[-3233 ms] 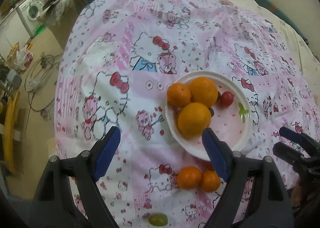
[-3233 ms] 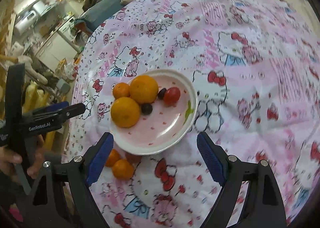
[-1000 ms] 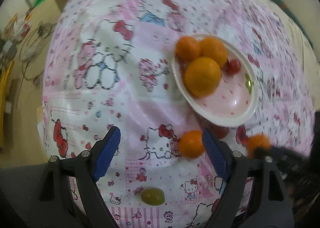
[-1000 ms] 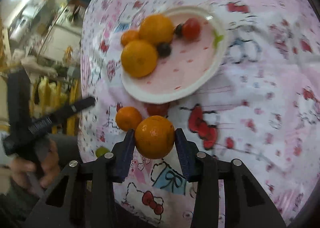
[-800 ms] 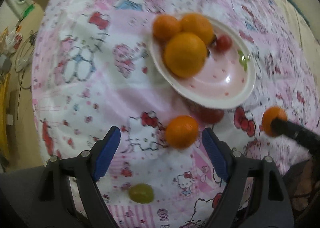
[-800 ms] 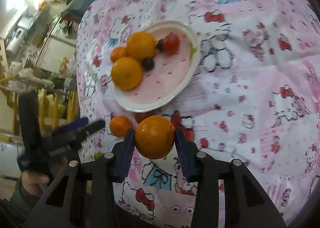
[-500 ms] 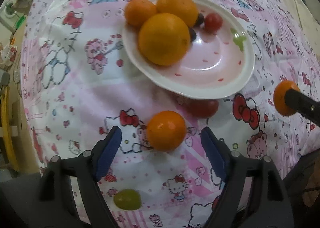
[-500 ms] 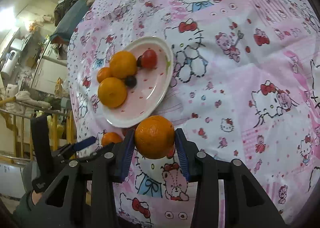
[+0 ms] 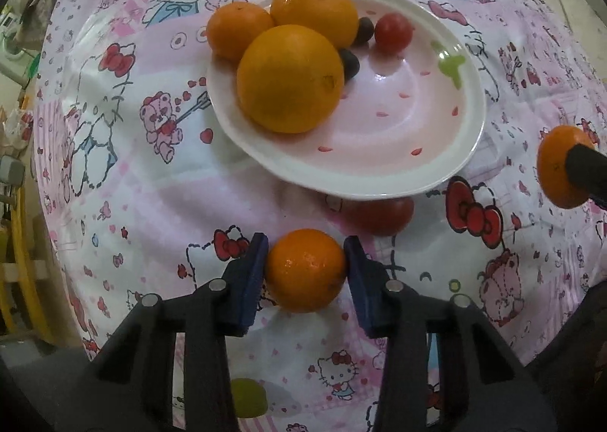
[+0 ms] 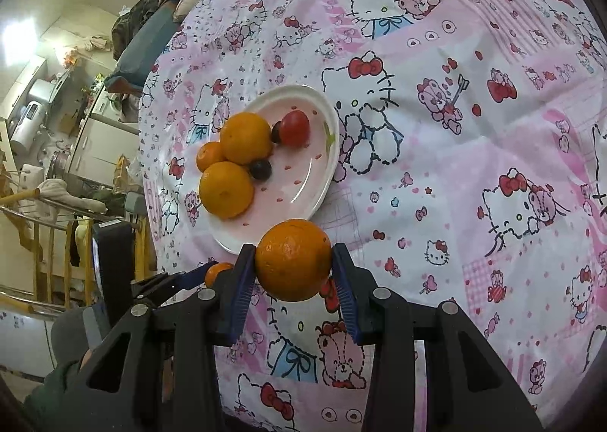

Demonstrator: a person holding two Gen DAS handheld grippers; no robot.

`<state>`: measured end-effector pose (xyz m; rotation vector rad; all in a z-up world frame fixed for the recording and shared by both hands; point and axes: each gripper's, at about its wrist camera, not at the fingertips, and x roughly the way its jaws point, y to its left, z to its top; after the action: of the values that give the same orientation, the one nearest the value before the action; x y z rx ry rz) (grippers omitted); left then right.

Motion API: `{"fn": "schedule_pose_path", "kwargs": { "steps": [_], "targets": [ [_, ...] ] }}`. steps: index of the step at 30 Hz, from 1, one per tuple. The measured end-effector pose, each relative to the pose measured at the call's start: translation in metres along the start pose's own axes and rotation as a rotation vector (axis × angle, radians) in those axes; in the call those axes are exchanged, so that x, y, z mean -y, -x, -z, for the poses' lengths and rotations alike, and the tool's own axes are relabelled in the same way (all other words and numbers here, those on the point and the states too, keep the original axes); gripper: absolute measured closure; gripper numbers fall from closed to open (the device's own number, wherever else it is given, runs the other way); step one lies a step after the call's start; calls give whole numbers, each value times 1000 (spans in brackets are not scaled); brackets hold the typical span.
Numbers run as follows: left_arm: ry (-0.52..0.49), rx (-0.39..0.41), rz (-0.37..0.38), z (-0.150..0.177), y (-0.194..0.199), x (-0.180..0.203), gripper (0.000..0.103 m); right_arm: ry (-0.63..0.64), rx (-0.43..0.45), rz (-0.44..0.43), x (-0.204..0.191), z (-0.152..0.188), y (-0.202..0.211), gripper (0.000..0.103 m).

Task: Organize fruits
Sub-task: 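Carry both held mandarins over the plate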

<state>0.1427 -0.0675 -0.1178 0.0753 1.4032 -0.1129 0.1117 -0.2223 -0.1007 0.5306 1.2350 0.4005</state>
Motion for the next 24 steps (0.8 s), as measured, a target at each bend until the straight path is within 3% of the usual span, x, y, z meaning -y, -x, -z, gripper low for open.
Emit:
{"fn": "schedule_pose_path", "kwargs": {
  "steps": [16,24],
  "targets": [
    [96,50,-8,23,33,-46,67,40,-8,32,-8,5,-4,61],
    [195,198,-80,33,73,-85,67,20,13,43,1,4,11,61]
  ]
}}
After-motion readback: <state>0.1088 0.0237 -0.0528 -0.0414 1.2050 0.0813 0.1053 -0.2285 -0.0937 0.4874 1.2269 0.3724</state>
